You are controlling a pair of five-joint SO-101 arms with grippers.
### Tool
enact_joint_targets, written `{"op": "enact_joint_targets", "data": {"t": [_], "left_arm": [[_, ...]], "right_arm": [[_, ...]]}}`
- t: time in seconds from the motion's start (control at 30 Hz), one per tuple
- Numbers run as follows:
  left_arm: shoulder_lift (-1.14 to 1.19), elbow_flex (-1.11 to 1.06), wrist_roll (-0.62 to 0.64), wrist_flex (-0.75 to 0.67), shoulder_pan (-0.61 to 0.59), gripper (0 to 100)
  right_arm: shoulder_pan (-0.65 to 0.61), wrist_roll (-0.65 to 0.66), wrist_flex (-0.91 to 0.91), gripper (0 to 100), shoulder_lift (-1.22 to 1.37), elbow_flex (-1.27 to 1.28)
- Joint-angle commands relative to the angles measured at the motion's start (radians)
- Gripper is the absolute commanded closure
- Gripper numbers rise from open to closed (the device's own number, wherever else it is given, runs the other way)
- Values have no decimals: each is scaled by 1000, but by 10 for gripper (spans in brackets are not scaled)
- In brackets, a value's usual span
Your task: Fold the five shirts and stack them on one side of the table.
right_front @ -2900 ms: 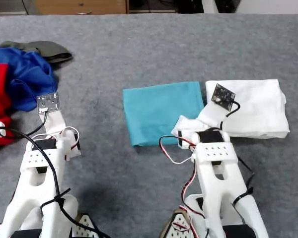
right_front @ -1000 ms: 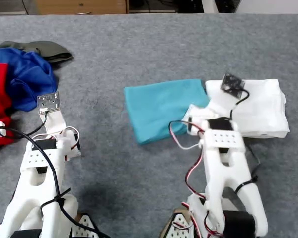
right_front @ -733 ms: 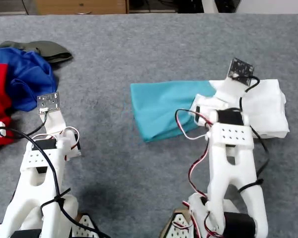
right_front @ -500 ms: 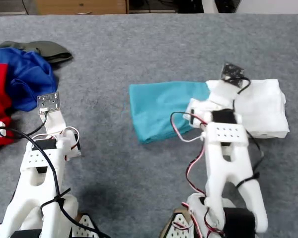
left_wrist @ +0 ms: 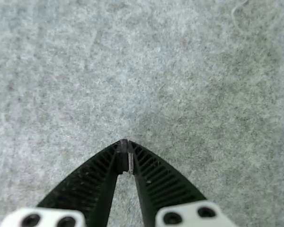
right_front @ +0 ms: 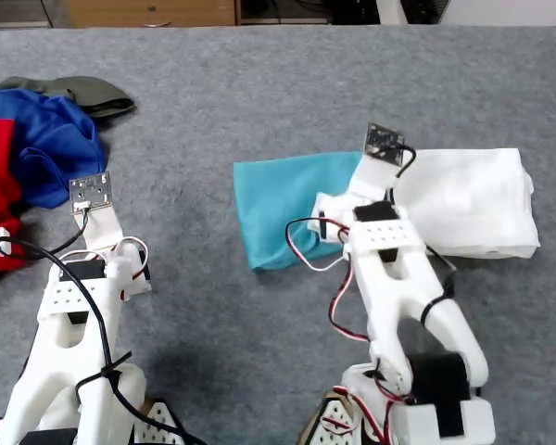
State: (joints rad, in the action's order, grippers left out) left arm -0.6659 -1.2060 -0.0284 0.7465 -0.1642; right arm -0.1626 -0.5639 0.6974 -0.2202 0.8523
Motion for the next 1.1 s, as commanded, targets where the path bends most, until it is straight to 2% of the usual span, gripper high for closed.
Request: {"op": "enact_joint_targets", "data": {"t": [0.0,0.17,0.23,0.5,0.73,1.07], "left_arm": [[-10,0,-8,-11,6,982],[-10,0,-8,-11,6,982],[-10,0,-9,-11,6,982],[-10,0,-40,-11,6,982],[-10,0,-41,-11,6,982],[-10,0,-41,-11,6,982]], "right_arm": [[48,-11,-15,973,12,-30],[50,-9,-15,776,12,-27],[44,-9,-14,738,10,-28],[44,-17,98,739,-10,-45],[45,-15,144,738,-170,-39],[45,-18,34,738,-61,33]]}}
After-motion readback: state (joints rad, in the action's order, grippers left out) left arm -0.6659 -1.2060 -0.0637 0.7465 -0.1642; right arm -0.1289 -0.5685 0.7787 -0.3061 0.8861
